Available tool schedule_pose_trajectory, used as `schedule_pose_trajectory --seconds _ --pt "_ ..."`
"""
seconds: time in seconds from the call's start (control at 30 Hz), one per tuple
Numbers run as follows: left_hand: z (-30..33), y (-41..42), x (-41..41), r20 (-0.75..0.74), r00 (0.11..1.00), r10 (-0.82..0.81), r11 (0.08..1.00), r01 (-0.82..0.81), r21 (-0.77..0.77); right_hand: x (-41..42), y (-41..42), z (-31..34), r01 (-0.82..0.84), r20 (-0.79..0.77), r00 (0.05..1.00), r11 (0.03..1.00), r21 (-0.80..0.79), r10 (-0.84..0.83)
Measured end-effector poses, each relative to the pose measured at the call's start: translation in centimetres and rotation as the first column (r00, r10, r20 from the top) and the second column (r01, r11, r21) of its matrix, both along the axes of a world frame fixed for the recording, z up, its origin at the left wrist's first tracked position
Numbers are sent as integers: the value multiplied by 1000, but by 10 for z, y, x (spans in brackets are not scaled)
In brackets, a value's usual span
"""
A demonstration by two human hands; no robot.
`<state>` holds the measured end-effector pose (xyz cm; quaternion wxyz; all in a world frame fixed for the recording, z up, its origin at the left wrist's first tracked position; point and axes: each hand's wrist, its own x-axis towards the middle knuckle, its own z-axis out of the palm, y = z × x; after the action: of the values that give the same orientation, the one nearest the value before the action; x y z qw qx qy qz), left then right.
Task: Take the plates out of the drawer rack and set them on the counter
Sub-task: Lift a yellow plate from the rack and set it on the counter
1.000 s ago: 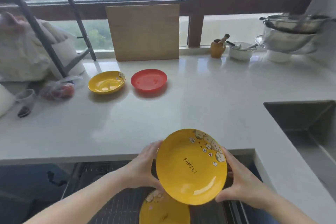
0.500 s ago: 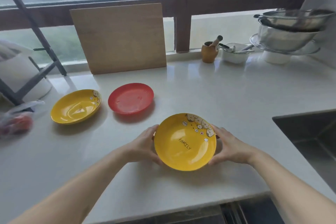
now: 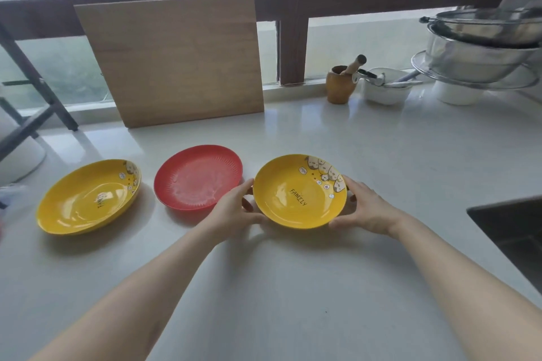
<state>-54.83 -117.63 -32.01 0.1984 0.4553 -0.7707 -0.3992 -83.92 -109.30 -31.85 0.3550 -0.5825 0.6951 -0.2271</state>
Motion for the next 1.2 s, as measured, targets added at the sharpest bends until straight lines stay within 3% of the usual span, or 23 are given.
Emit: schedule_pose_trajectory --seconds 0.47,0.7,0.87,0.97,1.1,1.2 --pt "-13 -9 -16 -90 981 170 985 -170 1 20 -15 -14 200 -114 969 969 -145 -218" --pt "8 44 -9 -50 981 189 982 -190 -19 35 39 9 209 13 978 962 -176 -210" --pt "33 146 17 -126 991 48 990 -64 -125 64 130 31 96 27 995 968 -232 -92" --pt "31 225 45 -86 993 -79 982 63 -179 88 200 31 -20 19 1000 968 -249 25" --pt "1 315 84 100 984 -149 986 155 -56 116 284 5 -227 -36 974 963 -144 224" --pt "-43 358 112 212 968 -132 991 127 35 128 326 -37 -342 -107 935 939 -24 338"
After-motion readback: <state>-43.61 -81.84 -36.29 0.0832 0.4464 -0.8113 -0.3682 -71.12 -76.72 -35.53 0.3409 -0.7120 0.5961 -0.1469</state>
